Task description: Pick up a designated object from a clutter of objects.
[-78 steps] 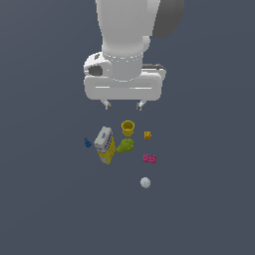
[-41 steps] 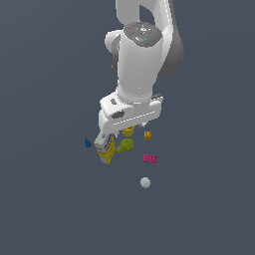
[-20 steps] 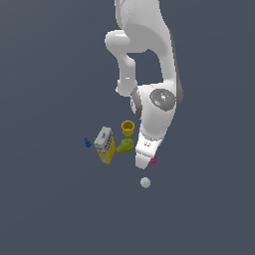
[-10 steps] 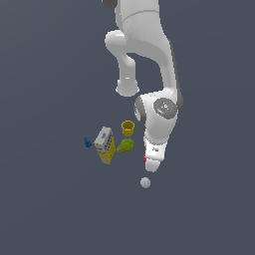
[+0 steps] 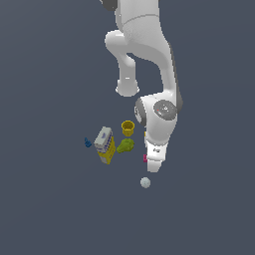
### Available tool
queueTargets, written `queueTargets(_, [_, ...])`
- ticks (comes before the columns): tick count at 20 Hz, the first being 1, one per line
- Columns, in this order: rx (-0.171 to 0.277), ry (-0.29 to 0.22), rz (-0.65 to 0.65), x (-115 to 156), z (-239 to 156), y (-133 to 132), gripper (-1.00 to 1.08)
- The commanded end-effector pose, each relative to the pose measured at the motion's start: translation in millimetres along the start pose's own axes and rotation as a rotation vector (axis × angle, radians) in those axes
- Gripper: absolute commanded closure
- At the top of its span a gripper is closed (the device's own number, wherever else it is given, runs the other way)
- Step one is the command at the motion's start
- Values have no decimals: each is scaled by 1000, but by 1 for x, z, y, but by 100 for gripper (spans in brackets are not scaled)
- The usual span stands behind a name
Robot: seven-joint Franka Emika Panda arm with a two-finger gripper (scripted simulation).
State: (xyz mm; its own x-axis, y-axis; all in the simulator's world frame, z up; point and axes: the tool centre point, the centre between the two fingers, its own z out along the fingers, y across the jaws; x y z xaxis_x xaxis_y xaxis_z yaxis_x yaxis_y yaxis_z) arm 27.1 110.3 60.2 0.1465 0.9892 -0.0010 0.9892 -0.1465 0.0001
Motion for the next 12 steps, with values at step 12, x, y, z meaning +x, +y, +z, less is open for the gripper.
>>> queueTargets(12, [0, 1, -5, 0, 47, -1, -92])
